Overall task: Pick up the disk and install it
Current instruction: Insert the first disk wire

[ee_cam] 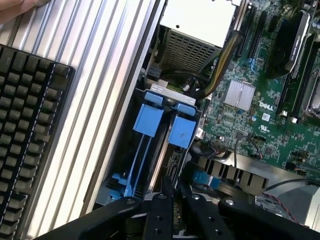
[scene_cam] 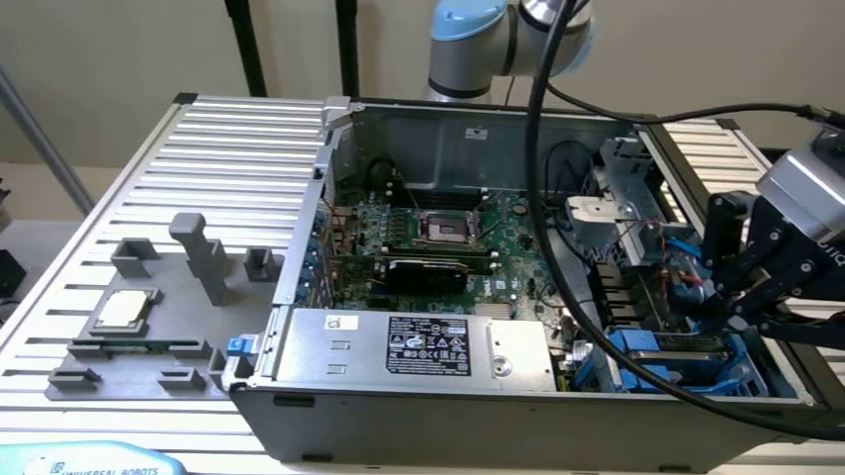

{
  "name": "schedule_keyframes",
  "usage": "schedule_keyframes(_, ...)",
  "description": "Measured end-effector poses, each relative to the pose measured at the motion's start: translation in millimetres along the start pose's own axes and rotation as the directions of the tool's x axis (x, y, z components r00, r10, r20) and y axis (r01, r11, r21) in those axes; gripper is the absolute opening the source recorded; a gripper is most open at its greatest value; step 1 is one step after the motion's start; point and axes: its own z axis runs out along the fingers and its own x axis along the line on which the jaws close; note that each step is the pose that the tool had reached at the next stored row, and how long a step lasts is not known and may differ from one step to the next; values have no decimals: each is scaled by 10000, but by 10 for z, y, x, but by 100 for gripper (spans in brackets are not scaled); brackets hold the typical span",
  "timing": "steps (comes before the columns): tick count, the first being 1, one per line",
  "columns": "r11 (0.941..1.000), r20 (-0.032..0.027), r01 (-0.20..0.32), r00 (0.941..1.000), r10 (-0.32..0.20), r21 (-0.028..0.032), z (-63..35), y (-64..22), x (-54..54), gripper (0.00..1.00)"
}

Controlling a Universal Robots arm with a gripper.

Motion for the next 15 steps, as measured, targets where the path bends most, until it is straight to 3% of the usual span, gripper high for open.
schedule_keyframes(2, 9998, 50, -152, 9999, 153, -106, 3, 2, 0, 16)
schedule_keyframes(5, 9983, 122, -551, 9984, 553, -180, 15, 2, 1, 16)
schedule_keyframes(10, 9896, 223, -1431, 9894, 1434, -147, 46, -3, 4, 16)
schedule_keyframes(15, 9728, 327, -2313, 9723, 2315, -92, 76, -6, 6, 16)
